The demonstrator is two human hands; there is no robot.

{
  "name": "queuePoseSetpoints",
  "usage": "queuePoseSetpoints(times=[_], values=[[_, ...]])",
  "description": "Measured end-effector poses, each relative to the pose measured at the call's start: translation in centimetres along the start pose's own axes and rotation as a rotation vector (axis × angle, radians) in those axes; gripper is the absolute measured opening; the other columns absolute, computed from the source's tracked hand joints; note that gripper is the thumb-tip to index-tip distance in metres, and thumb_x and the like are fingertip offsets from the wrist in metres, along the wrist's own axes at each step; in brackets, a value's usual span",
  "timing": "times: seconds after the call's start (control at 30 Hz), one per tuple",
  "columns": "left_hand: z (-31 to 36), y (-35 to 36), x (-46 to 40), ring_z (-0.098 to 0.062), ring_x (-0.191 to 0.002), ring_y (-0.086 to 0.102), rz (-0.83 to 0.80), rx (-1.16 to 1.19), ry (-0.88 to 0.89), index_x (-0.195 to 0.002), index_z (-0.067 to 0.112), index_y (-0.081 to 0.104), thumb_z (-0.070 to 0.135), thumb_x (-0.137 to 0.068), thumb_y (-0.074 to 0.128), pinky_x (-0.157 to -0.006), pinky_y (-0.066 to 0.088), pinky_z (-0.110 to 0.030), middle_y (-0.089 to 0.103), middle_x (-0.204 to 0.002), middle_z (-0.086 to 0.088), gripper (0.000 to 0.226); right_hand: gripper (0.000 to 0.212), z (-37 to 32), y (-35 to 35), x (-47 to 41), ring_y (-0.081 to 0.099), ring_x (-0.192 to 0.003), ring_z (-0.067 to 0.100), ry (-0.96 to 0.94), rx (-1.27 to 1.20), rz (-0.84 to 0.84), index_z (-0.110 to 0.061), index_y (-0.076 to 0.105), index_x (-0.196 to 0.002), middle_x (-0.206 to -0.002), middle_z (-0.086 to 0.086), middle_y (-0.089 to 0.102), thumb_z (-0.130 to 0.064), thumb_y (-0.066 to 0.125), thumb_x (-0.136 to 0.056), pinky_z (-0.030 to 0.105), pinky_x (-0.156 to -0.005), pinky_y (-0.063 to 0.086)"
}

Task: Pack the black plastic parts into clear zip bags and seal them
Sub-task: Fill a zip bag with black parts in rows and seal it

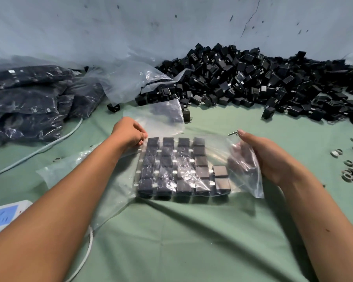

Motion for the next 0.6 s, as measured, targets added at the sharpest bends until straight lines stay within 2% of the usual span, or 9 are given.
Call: queuePoseSetpoints(times=[0.07, 0.13, 0.23, 0.33, 0.4, 0.47, 0.53, 0.6], values=[[-0.2, -1.0, -0.5, -0.008, -0.035, 0.053, 0.039, -0.055, 0.020, -0.071, 0.005, 0.071, -0.005, -0.089, 0.074, -0.038, 0.045, -0.017, 0.063, -0.058, -0.011, 0.021, 0.054, 0.1, 1.2, -0.4, 0.066, -0.069, 0.031, -0.018, 0.063, 0.000, 0.002, 0.069, -0.097, -0.079, 0.015, 0.072, -0.049, 0.072, -0.080, 0.045, -0.082, 0.056], [-0.6, -1.6, -1.3, -0.010, -0.040, 0.057, 0.079, -0.122, 0.043, -0.070, 0.009, 0.072, -0.001, -0.089, 0.075, -0.041, 0.044, -0.018, 0.065, -0.058, -0.008, 0.022, 0.043, 0.0, 1.7, -1.0, 0.065, -0.058, 0.025, -0.061, 0.090, 0.036, 0.002, 0.069, -0.093, -0.072, 0.012, 0.072, -0.039, 0.075, -0.083, 0.036, -0.064, 0.057], [-1.3, -1.7, -1.9, -0.013, -0.045, 0.058, 0.110, -0.186, 0.061, -0.068, 0.013, 0.073, 0.005, -0.089, 0.077, -0.044, 0.044, -0.017, 0.067, -0.058, -0.006, 0.023, 0.023, -0.2, 0.5, -2.1, 0.056, -0.048, 0.016, -0.124, 0.181, 0.176, 0.001, 0.073, -0.087, -0.065, 0.009, 0.065, -0.022, 0.077, -0.090, 0.027, -0.049, 0.051], [-1.4, -1.5, -2.1, -0.020, -0.056, 0.064, 0.112, -0.213, 0.070, -0.066, 0.015, 0.073, 0.003, -0.088, 0.076, -0.054, 0.050, -0.023, 0.070, -0.064, -0.009, 0.026, 0.021, -0.4, -1.2, -2.5, 0.049, -0.039, 0.008, -0.154, 0.348, 0.302, -0.005, 0.073, -0.077, -0.055, 0.002, 0.060, -0.022, 0.080, -0.088, 0.019, -0.037, 0.042], [-0.8, -1.5, -1.9, -0.024, -0.075, 0.066, 0.104, -0.378, 0.101, -0.066, 0.020, 0.072, 0.007, -0.088, 0.074, -0.067, 0.049, -0.029, 0.076, -0.080, -0.008, 0.026, 0.022, -0.5, -1.8, -2.7, 0.051, -0.040, 0.009, -0.166, 0.477, 0.399, -0.007, 0.073, -0.078, -0.052, 0.001, 0.063, -0.024, 0.080, -0.089, 0.021, -0.039, 0.043], [0.4, -1.6, -1.3, -0.028, -0.086, 0.065, 0.193, -0.529, 0.147, -0.076, 0.022, 0.073, 0.010, -0.088, 0.069, -0.072, 0.046, -0.032, 0.076, -0.094, -0.007, 0.018, 0.020, -1.1, -2.1, -3.0, 0.061, -0.051, 0.014, -0.227, 0.640, 0.579, -0.012, 0.074, -0.079, -0.059, 0.004, 0.071, -0.029, 0.078, -0.090, 0.028, -0.054, 0.053], [2.0, -1.2, -0.2, -0.029, -0.092, 0.064, 0.284, -0.516, 0.216, -0.088, 0.024, 0.071, 0.016, -0.090, 0.067, -0.074, 0.046, -0.033, 0.073, -0.100, -0.005, 0.009, 0.018, -2.9, -1.5, -3.6, 0.069, -0.068, 0.021, -0.381, 0.806, 0.753, -0.015, 0.074, -0.080, -0.069, 0.005, 0.074, -0.030, 0.074, -0.090, 0.035, -0.072, 0.058], [4.1, 0.1, 1.0, -0.021, -0.091, 0.065, 0.240, -0.383, 0.306, -0.092, 0.024, 0.069, 0.023, -0.092, 0.071, -0.072, 0.044, -0.029, 0.071, -0.098, 0.001, 0.002, 0.012, -5.3, 0.4, -4.8, 0.070, -0.079, 0.023, -0.551, 0.943, 0.723, -0.018, 0.075, -0.086, -0.078, 0.001, 0.073, -0.028, 0.072, -0.092, 0.036, -0.079, 0.057]])
Point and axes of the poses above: each hand's wrist, its own x-axis away from the middle knuckle, its own y-axis out of the palm, z = x × y, the point moved 1 cm from there along -x, towards the middle knuckle
